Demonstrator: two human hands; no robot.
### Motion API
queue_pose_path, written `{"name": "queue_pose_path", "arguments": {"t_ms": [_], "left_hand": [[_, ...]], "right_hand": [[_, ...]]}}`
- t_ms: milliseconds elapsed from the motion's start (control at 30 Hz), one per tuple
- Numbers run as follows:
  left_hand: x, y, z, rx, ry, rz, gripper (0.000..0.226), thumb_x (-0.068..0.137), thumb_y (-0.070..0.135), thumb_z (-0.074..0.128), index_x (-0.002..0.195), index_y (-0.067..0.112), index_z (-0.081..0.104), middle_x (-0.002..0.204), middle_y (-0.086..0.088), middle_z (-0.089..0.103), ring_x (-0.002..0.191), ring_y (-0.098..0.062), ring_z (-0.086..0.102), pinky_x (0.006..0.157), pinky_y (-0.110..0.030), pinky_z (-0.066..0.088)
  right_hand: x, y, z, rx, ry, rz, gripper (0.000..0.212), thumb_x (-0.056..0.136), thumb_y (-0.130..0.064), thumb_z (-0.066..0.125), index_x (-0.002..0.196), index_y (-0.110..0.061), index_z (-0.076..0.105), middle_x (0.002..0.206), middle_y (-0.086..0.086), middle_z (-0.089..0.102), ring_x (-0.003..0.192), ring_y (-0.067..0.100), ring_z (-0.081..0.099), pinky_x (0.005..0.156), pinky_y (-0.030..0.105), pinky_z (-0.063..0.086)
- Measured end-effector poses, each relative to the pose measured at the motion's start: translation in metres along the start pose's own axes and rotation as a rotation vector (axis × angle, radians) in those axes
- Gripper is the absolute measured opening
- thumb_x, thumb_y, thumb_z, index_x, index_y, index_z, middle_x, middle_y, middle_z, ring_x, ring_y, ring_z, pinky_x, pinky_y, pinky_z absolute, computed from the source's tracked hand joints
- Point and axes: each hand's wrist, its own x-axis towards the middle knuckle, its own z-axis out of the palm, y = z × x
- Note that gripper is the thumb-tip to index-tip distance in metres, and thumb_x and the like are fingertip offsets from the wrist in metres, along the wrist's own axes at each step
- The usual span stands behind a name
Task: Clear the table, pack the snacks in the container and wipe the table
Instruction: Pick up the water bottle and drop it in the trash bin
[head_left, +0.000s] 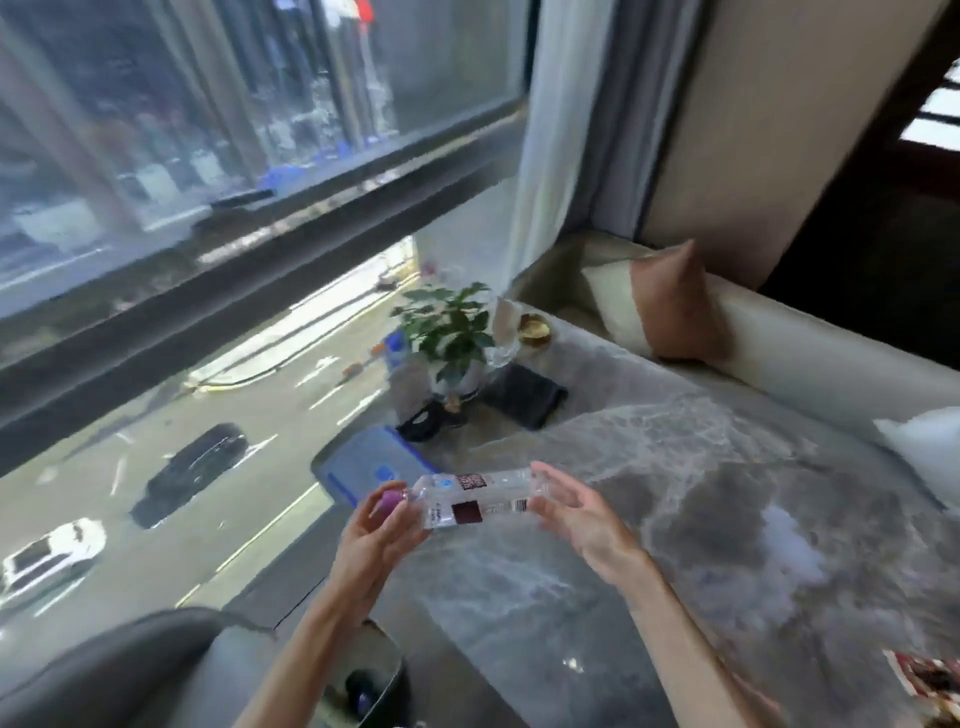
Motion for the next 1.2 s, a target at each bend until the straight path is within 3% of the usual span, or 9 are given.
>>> {"name": "queue_pose_path", "arguments": {"t_ms": [167, 300, 433, 533, 633, 800, 1000, 1100, 1200], "left_hand": [[-0.070, -0.015, -0.046, -0.184, 0.300, 0.148, 0.030, 0.083, 0.018, 0.063, 0.113, 0.012, 0.061, 0.109, -0.010, 0.071, 0.100, -0.029, 0.071, 0.079, -0.037, 0.062], [-0.121, -0.039, -0.086, -0.415, 0.479, 0.181, 0.017, 0.099, 0.015, 0.047, 0.090, 0.015, 0.061, 0.096, -0.005, 0.073, 0.083, -0.017, 0.074, 0.069, -0.034, 0.062], [-0.147, -0.056, -0.120, -0.503, 0.589, 0.176, 0.016, 0.098, 0.003, 0.045, 0.092, 0.014, 0.055, 0.098, -0.008, 0.070, 0.080, -0.014, 0.073, 0.070, -0.032, 0.062], [-0.148, -0.062, -0.145, -0.414, 0.675, 0.086, 0.007, 0.097, 0.011, 0.050, 0.104, 0.015, 0.051, 0.081, -0.004, 0.070, 0.066, -0.014, 0.068, 0.066, -0.033, 0.062], [-0.133, -0.074, -0.178, -0.359, 0.734, -0.014, 0.010, 0.098, 0.017, 0.052, 0.105, 0.010, 0.053, 0.093, -0.012, 0.066, 0.073, -0.023, 0.066, 0.074, -0.043, 0.059], [-0.084, -0.128, -0.254, -0.466, 0.770, -0.080, 0.007, 0.095, 0.009, 0.054, 0.099, 0.015, 0.054, 0.093, -0.006, 0.061, 0.074, -0.019, 0.062, 0.067, -0.032, 0.055], [-0.001, -0.232, -0.330, -0.610, 0.817, -0.221, 0.010, 0.095, 0.009, 0.055, 0.105, 0.005, 0.055, 0.098, -0.011, 0.071, 0.089, -0.020, 0.070, 0.078, -0.034, 0.060], [0.048, -0.287, -0.357, -0.645, 0.881, -0.271, 0.021, 0.096, 0.016, 0.056, 0.114, 0.007, 0.051, 0.114, -0.016, 0.065, 0.109, -0.028, 0.061, 0.100, -0.046, 0.050], [0.093, -0.340, -0.381, -0.662, 0.971, -0.336, 0.022, 0.097, 0.020, 0.055, 0.113, 0.006, 0.050, 0.113, -0.017, 0.062, 0.099, -0.026, 0.062, 0.098, -0.044, 0.049]], "right_hand": [[0.016, 0.018, 0.057, 0.088, -0.280, 0.120, 0.078, 0.065, -0.032, 0.089, 0.134, -0.022, 0.055, 0.123, -0.001, 0.069, 0.104, 0.022, 0.070, 0.082, 0.032, 0.059], [0.010, 0.044, 0.109, 0.114, -0.444, 0.247, 0.062, 0.072, -0.039, 0.081, 0.128, -0.023, 0.061, 0.122, 0.001, 0.070, 0.110, 0.027, 0.068, 0.085, 0.032, 0.058], [0.009, 0.072, 0.152, 0.105, -0.547, 0.267, 0.067, 0.077, -0.010, 0.075, 0.138, -0.031, 0.052, 0.138, -0.005, 0.057, 0.129, 0.014, 0.054, 0.106, 0.034, 0.046], [0.017, 0.090, 0.177, 0.102, -0.582, 0.253, 0.080, 0.073, 0.013, 0.065, 0.140, -0.026, 0.049, 0.144, -0.007, 0.053, 0.132, 0.006, 0.049, 0.095, 0.022, 0.050], [0.034, 0.113, 0.202, 0.014, -0.621, 0.336, 0.076, 0.075, 0.015, 0.065, 0.140, -0.023, 0.050, 0.143, -0.008, 0.053, 0.124, 0.010, 0.057, 0.092, 0.026, 0.053], [0.078, 0.192, 0.241, -0.091, -0.426, 0.532, 0.062, 0.082, -0.024, 0.075, 0.138, -0.031, 0.050, 0.130, 0.003, 0.065, 0.118, 0.022, 0.064, 0.085, 0.027, 0.056], [0.153, 0.316, 0.256, -0.126, -0.212, 0.652, 0.051, 0.091, -0.018, 0.063, 0.140, -0.018, 0.047, 0.120, 0.007, 0.069, 0.101, 0.016, 0.068, 0.085, 0.028, 0.051], [0.186, 0.389, 0.252, -0.072, -0.079, 0.709, 0.050, 0.094, -0.015, 0.059, 0.142, -0.014, 0.045, 0.129, 0.009, 0.064, 0.118, 0.020, 0.061, 0.100, 0.032, 0.047], [0.213, 0.455, 0.249, -0.053, 0.011, 0.735, 0.051, 0.093, -0.015, 0.061, 0.142, -0.012, 0.046, 0.140, 0.008, 0.056, 0.128, 0.022, 0.054, 0.111, 0.036, 0.040]]}}
